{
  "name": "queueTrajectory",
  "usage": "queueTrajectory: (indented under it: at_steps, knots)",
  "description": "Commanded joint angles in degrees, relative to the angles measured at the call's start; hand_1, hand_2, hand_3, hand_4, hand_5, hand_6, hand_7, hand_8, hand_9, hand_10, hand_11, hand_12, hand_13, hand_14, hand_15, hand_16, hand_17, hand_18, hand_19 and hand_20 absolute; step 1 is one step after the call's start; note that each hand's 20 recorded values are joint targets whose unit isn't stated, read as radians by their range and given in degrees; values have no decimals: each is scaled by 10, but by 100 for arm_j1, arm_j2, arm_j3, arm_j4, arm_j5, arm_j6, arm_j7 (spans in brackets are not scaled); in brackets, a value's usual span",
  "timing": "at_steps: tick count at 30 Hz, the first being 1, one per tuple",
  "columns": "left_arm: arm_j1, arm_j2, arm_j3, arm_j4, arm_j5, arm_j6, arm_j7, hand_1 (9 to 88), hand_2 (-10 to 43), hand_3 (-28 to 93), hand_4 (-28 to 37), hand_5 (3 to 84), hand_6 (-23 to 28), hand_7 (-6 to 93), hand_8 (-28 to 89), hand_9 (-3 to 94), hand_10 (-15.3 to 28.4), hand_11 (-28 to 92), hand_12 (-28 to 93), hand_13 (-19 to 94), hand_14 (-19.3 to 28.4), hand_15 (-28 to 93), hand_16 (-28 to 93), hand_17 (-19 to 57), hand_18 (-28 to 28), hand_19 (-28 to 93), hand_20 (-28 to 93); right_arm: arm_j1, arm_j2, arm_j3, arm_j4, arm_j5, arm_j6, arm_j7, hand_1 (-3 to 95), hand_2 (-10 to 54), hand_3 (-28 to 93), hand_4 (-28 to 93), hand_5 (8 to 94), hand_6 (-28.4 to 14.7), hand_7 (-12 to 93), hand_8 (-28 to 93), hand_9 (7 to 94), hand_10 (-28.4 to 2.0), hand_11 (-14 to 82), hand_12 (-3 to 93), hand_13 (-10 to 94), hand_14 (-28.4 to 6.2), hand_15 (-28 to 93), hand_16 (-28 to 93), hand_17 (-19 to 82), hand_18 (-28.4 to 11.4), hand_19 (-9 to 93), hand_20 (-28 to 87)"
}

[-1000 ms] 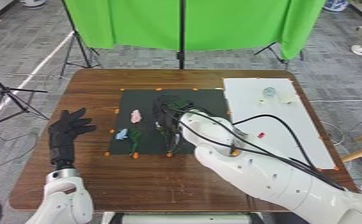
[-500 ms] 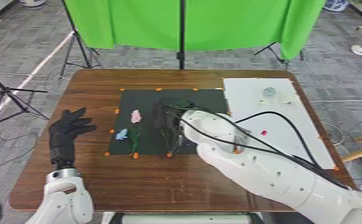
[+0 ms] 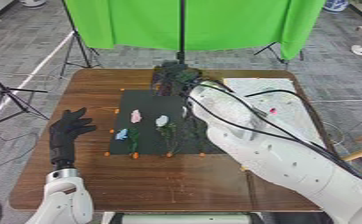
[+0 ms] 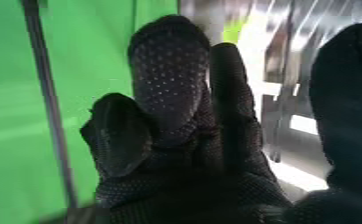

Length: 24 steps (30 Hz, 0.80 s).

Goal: Arrange flowers

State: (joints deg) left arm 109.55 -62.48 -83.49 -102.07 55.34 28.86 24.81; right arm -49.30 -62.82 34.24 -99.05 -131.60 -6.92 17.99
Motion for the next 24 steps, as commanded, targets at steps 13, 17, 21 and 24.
queueTrajectory:
  at_steps: [13,17,21,24]
  knots:
    - [315,-241,117,119,60,-84,-92,217,193,607,-283,605,81,79,-45,635,176,226,139,629,215,389,-32,237,258,734,74,-959,789,2157,877,-481,795,1331,326,-95,642,-127,596,-23,161,-76,724,-153,230,243,832,-73,575,340,537,-172,932,513]
    - [260,-263,165,143,84,-148,-101,218,194,605,-283,606,83,77,-45,635,176,226,139,628,214,389,-31,237,258,734,75,-1128,707,2350,1168,-706,665,1377,368,-95,651,-135,629,-7,186,-88,772,-138,251,243,850,-64,573,338,550,-169,932,517]
    - [282,-298,142,150,95,-160,-126,217,194,606,-283,605,83,77,-45,634,176,225,139,628,214,389,-32,236,258,734,75,-1352,675,2534,1271,-773,485,1471,384,-95,663,-139,635,-3,193,-92,780,-128,259,244,856,-60,572,339,551,-169,932,517]
    - [344,-315,116,129,101,-151,-119,218,194,605,-283,605,83,77,-44,634,176,224,139,628,214,389,-31,235,258,733,76,-1574,696,2673,1271,-758,387,1544,387,-95,666,-145,638,0,199,-95,784,-123,262,245,858,-59,571,341,554,-170,932,520]
